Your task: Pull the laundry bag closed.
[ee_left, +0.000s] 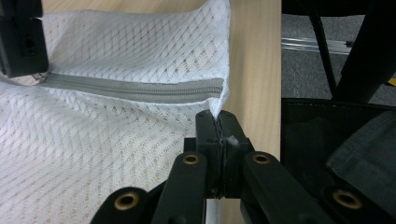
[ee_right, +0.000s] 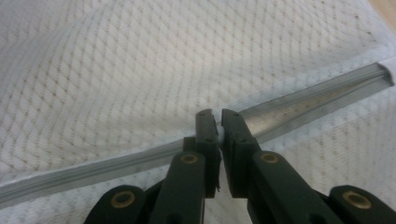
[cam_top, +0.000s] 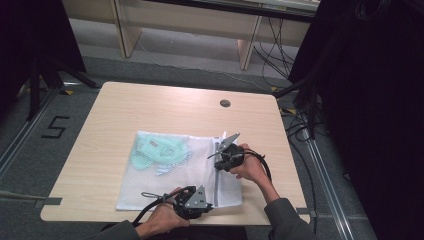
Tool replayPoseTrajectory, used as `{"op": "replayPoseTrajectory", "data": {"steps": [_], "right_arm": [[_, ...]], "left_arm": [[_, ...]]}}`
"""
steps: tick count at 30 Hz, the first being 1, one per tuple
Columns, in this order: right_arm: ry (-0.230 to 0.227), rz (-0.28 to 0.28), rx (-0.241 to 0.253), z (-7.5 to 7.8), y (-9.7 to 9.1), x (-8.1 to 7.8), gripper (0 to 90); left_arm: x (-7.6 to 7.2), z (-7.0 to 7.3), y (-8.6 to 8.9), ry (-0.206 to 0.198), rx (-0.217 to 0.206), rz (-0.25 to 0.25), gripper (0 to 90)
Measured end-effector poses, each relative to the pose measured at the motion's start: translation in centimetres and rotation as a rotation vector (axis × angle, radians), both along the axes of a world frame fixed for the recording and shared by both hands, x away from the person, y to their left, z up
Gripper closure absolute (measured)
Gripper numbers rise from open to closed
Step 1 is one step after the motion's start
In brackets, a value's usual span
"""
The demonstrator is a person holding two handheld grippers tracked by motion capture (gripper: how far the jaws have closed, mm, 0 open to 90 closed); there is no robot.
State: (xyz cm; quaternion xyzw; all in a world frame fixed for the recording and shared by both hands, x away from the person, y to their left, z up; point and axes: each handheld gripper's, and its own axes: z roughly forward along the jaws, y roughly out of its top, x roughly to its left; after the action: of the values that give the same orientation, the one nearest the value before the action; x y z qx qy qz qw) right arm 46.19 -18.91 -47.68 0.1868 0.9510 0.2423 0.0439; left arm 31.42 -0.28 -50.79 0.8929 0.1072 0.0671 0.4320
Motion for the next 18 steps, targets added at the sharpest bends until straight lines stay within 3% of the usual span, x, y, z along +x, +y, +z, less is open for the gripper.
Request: {"op": "replayPoseTrajectory", "data": {"steps": [6,9,18], "right_arm": [[-0.001,-0.012,-0.008,-0.1,0.1,0.3,86.3],[-0.032,-0.002,-0.004,-0.1,0.0,0.7,86.3],[-0.035,-0.027,-0.003,-0.1,0.0,1.2,86.3]], "left_arm": [[0.0,0.0,0.0,-0.013,0.02,-0.007,88.8],[-0.1,0.0,0.0,-0.005,0.007,-0.007,88.8],[-0.1,0.3,0.0,-0.008,0.007,-0.023,88.8]]}}
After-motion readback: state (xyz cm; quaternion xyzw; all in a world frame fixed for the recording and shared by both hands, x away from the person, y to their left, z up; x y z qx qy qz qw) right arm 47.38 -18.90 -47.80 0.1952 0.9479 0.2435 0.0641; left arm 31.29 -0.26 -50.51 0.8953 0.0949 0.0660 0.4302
